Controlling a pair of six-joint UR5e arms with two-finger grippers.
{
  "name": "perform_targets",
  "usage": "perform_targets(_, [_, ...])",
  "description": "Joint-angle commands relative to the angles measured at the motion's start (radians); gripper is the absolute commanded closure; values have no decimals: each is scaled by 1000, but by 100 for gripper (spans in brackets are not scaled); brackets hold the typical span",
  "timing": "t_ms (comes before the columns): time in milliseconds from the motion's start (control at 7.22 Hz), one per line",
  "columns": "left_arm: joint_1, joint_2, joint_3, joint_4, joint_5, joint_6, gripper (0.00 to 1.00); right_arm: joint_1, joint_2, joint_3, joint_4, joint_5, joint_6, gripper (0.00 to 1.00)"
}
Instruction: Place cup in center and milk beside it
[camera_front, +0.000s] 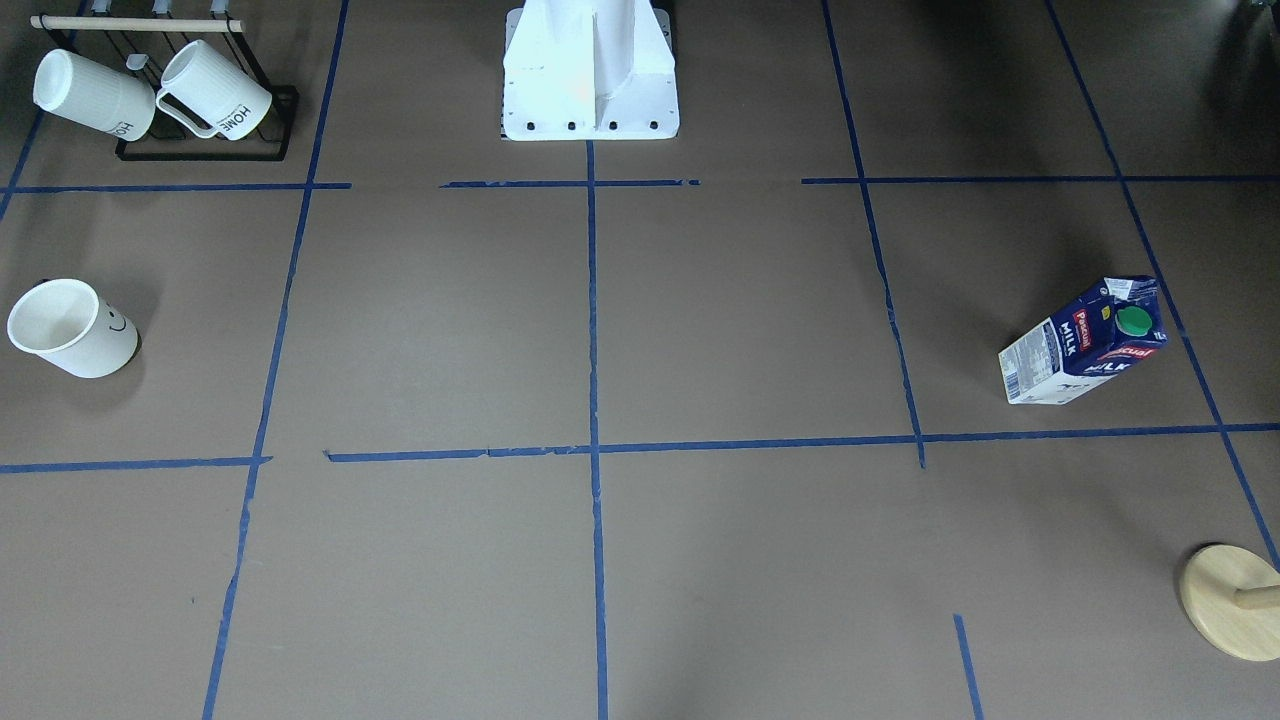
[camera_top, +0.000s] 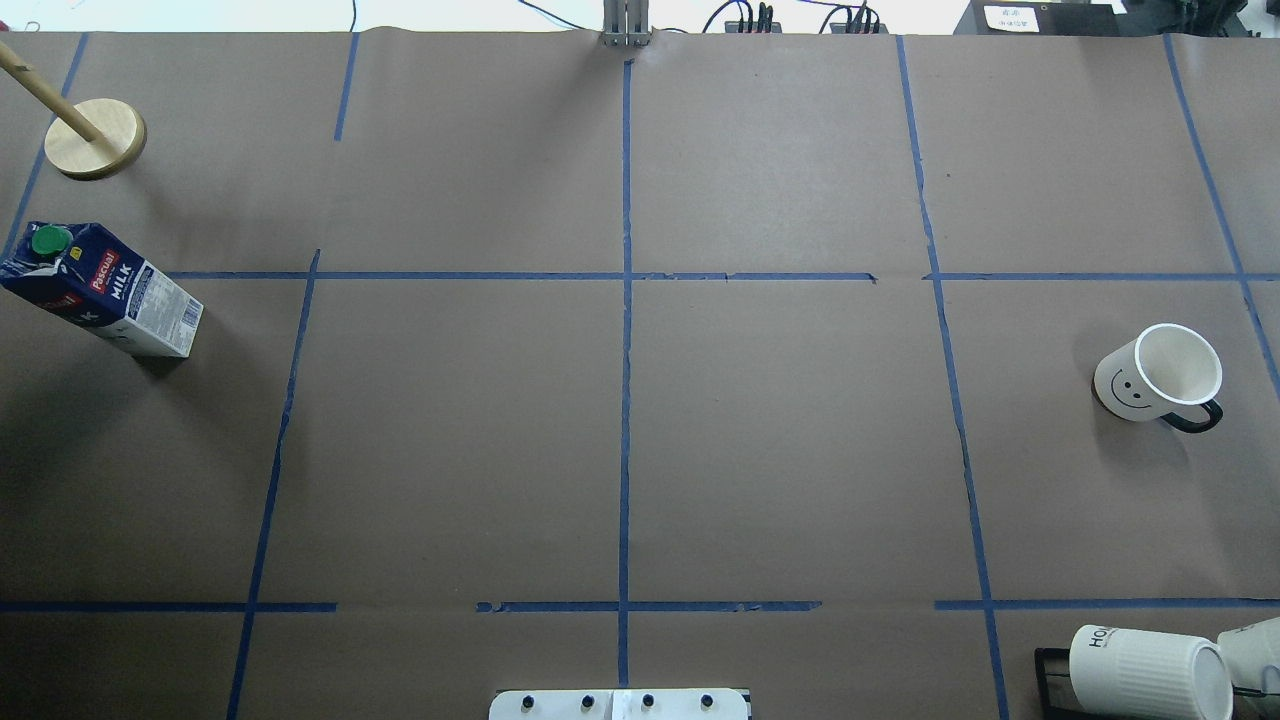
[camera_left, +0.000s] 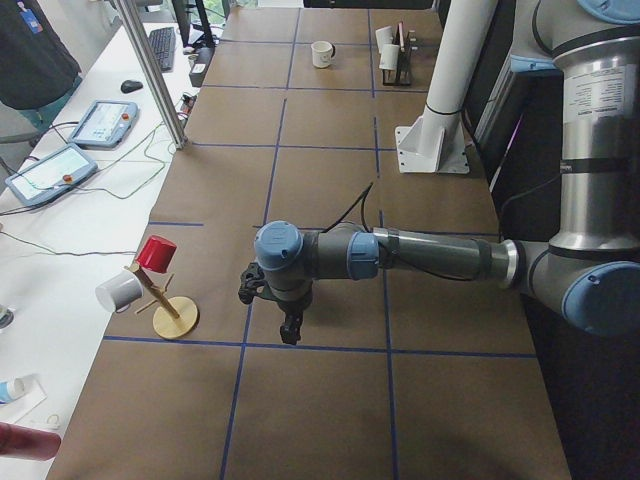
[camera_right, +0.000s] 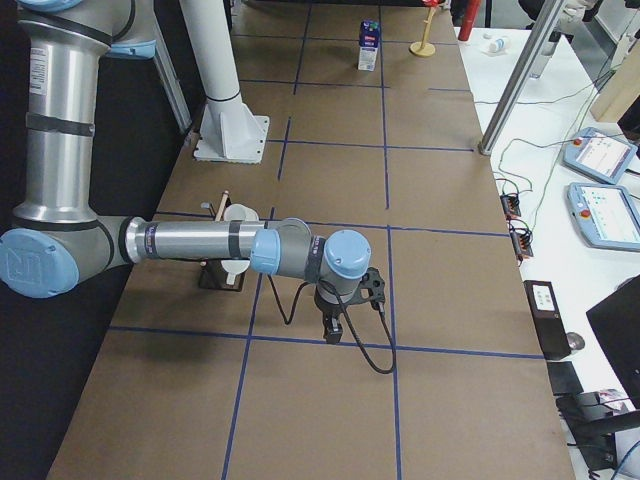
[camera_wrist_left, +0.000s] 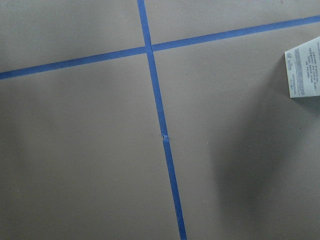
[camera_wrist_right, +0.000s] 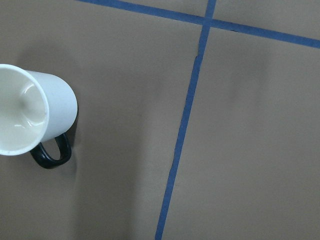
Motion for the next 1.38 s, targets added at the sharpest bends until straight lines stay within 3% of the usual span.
perform_targets(0, [0, 0, 3, -6, 0, 2, 0, 0, 1, -1, 0, 2, -1, 0])
perform_targets(277, [2, -1, 13, -6, -2, 1, 0, -8, 15, 8, 2, 22, -1, 0])
perform_targets(554, [3, -1, 13, -6, -6, 2, 0, -71, 25, -10, 168, 22, 34, 0])
perform_targets(969, [3, -1, 14, -5, -9, 2, 0, -234, 26, -24, 467, 8, 495, 0])
perform_targets(1246, [3, -1, 14, -5, -9, 1, 0, -343, 26, -59, 622, -67, 671, 0])
